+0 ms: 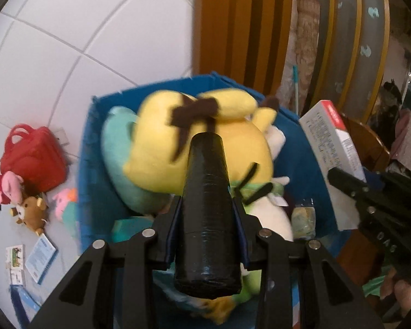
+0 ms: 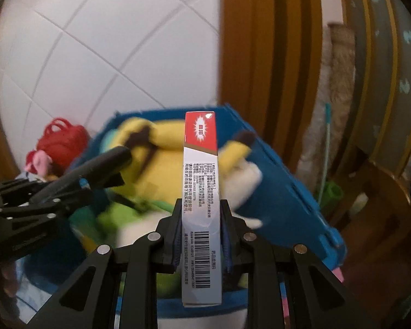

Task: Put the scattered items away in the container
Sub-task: 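Carry the black tube and medicine box over the blue crate, then lower both items into the crate and open both tools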

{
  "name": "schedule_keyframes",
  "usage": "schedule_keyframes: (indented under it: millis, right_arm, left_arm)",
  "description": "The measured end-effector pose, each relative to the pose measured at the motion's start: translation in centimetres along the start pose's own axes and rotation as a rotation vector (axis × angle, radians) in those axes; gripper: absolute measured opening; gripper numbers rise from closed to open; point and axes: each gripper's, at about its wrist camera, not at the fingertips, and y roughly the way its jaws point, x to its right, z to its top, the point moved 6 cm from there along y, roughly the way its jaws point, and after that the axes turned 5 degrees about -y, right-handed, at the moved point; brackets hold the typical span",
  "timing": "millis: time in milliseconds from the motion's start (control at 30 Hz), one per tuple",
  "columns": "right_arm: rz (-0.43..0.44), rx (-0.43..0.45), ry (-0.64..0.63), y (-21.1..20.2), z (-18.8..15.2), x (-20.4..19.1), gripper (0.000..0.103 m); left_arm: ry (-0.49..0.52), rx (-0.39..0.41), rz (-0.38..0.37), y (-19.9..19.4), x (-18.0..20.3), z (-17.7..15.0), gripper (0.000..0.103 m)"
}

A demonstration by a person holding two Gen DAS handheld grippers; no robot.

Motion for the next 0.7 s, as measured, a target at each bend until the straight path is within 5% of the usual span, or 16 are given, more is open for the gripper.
schedule_keyframes:
  millis: [367,500,700]
  right_arm:
    - [0.017,-0.034,0.023,2.5,-2.2,4.4,0.023]
    - [0.008,-0.072,0.012,3.4,-2.4,5.2,0.023]
    - [-0.009,-0.105,0.012,4.4,-3.1,5.9,0.024]
  left_arm:
    - [0.079,0.037,0.02,1.0,7.4,1.5,0.034]
    - [0.073,-0.033,0.023,3.7,8.6,0.9,0.035]
    - [0.065,-0.02,0.053,4.5,8.4,0.3,0.069]
